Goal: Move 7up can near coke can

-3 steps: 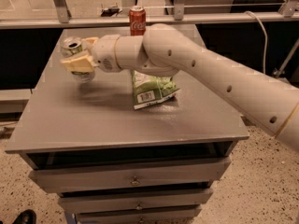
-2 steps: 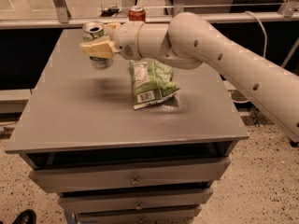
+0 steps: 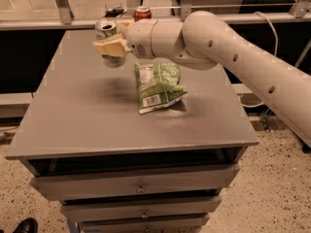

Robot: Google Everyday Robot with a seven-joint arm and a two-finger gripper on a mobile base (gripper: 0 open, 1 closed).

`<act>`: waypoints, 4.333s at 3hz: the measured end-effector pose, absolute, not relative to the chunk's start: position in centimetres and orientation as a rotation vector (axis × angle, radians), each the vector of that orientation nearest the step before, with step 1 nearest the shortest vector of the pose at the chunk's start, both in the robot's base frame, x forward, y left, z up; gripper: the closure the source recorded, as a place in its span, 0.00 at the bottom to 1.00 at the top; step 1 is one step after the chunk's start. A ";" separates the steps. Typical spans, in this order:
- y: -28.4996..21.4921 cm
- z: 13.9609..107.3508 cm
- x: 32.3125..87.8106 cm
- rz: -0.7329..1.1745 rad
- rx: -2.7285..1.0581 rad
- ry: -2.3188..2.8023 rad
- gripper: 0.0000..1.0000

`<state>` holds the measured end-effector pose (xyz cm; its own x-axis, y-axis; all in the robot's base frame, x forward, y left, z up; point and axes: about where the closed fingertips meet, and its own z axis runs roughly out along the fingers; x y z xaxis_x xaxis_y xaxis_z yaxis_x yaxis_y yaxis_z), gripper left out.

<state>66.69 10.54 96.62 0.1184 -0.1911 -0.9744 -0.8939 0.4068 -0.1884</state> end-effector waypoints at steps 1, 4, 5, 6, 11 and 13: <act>4.0 97.9 71.4 0.546 -0.980 1.387 1.00; -5.0 94.8 83.1 0.472 -0.821 1.486 1.00; -6.0 93.6 85.3 0.486 -0.801 1.523 1.00; -6.5 92.8 87.1 0.486 -0.795 1.549 1.00; -3.5 91.2 90.5 0.580 -0.785 1.562 0.08; -4.5 91.3 90.0 0.572 -0.779 1.574 0.00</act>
Offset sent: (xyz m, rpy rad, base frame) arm 0.1172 -0.1694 0.0238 -0.0111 -0.1273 -0.3385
